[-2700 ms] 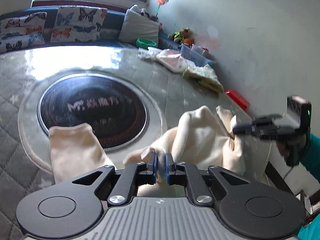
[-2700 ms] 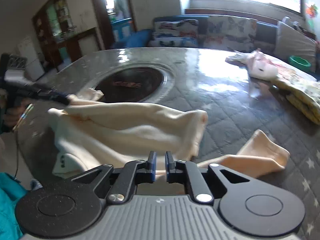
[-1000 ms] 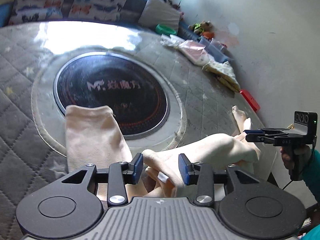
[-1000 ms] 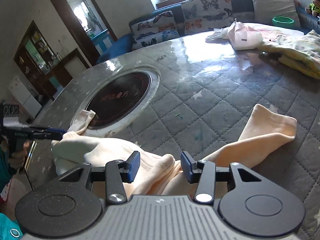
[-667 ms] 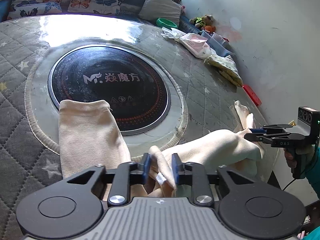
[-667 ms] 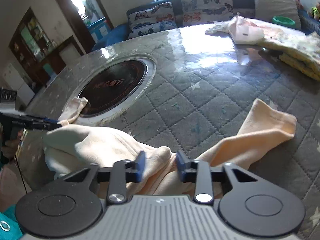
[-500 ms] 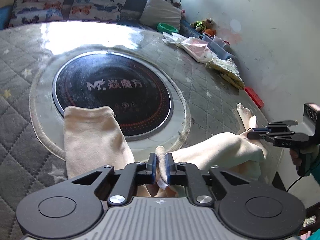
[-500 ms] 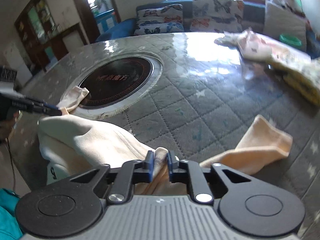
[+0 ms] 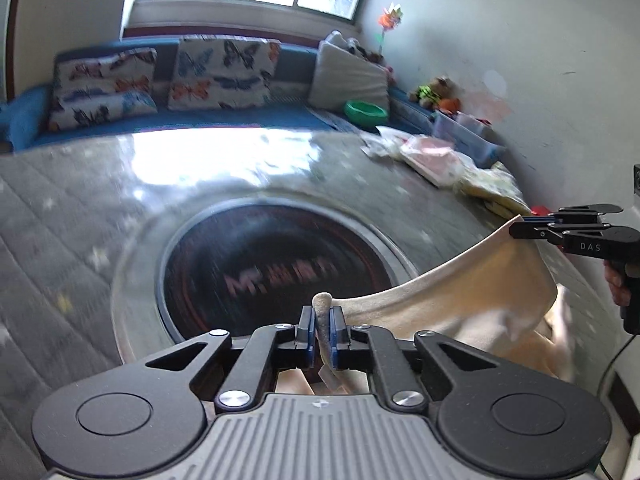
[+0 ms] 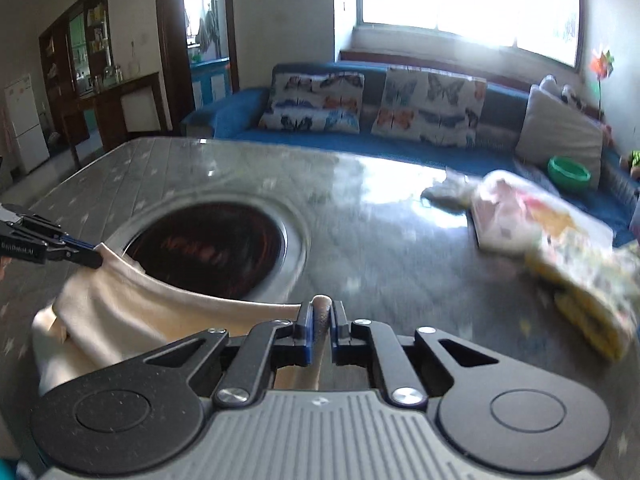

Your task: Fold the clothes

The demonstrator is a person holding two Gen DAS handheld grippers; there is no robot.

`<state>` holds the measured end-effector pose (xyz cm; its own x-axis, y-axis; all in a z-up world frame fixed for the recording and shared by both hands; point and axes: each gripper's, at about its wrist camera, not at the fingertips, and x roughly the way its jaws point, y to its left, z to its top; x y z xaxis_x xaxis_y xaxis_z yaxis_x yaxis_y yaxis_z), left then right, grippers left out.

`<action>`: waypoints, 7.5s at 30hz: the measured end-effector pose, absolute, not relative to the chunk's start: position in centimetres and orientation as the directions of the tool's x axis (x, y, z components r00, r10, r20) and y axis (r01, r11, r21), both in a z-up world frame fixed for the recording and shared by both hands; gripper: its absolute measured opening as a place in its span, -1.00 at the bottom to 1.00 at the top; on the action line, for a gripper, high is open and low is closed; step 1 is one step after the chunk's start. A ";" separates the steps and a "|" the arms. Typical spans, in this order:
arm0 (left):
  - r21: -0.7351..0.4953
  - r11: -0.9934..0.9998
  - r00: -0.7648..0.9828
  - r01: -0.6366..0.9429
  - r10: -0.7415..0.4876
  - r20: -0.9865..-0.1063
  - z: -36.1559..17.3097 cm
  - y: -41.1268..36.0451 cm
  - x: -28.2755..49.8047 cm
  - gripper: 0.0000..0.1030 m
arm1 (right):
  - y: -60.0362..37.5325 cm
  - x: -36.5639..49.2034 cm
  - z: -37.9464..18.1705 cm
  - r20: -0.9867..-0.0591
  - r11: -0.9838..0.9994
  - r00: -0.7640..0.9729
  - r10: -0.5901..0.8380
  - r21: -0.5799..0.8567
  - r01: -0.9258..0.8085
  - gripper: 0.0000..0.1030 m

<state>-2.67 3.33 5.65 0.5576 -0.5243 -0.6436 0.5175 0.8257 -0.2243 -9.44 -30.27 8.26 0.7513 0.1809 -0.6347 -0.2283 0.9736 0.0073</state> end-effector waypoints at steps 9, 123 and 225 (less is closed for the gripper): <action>-0.121 0.869 0.637 0.479 -0.440 -0.633 4.8 1.7 3.1 -0.85 | -29.5 -1.0 5.7 -0.642 0.986 0.755 0.129 -0.001 -0.169 -0.87; -0.117 0.877 0.663 0.465 -0.433 -0.610 5.4 -0.7 -12.1 -0.36 | -44.4 -18.3 1.6 -0.659 0.865 0.752 -0.002 0.376 0.332 0.38; -0.114 0.610 0.399 0.784 -0.637 -0.659 1.5 -2.9 -17.3 -0.75 | -20.4 -22.7 2.9 -0.658 0.865 0.675 0.335 -0.069 -0.497 0.21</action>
<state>-17.25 -2.90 1.49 0.3993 -0.6370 -0.6593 0.7841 0.6099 -0.1144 -22.69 -20.40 2.94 0.6747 0.3350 -0.6577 -0.4967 0.8652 -0.0688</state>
